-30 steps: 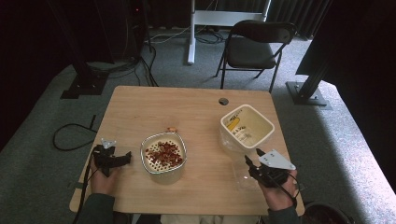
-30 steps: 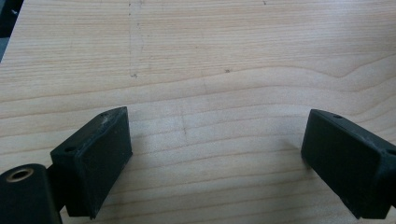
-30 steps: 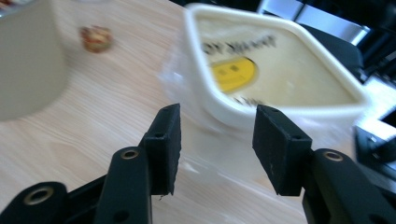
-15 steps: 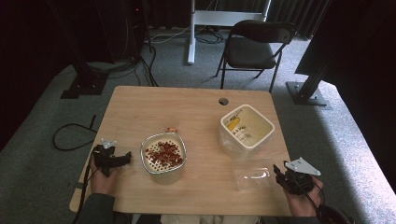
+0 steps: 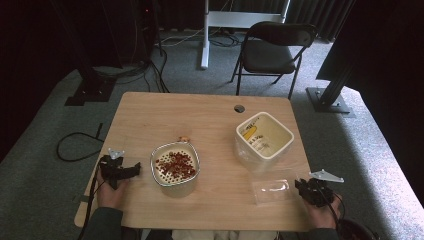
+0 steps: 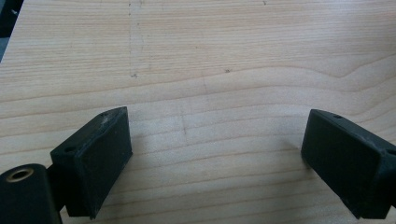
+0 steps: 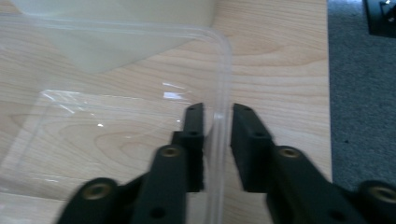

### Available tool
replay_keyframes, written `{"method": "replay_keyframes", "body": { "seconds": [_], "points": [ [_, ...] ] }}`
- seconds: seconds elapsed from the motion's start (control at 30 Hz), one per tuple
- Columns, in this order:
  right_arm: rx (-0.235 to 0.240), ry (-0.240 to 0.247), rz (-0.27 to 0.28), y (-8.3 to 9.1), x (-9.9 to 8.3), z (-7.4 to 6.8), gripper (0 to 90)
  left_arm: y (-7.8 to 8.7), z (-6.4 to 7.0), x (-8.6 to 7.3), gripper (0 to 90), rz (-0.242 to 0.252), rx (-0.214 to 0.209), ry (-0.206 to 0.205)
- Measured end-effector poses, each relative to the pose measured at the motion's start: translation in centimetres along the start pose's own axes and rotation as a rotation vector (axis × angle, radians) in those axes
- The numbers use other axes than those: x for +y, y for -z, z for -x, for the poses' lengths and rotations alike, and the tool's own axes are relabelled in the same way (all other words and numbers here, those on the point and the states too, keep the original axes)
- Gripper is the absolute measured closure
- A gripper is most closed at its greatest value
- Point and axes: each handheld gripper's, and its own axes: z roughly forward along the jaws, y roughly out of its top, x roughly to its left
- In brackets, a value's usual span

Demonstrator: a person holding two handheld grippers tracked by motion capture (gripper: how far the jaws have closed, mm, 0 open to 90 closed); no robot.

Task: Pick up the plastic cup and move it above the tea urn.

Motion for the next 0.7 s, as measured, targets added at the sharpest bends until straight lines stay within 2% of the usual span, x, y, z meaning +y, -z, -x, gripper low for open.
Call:
{"method": "replay_keyframes", "body": {
  "seconds": [0.13, 0.37, 0.7],
  "points": [
    [0.022, -0.005, 0.028, 0.6, 0.4, -0.1, 85.2, 0.0, 0.0, 0.0, 9.1, 0.000, 0.000, 0.000],
    [0.074, -0.022, 0.097, 2.7, 1.6, 0.1, 87.0, 0.0, 0.0, 0.0, 9.1, 0.000, 0.000, 0.000],
    [0.020, 0.039, 0.154, 5.8, 3.2, -0.7, 87.6, 0.0, 0.0, 0.0, 9.1, 0.000, 0.000, 0.000]
  ]
}}
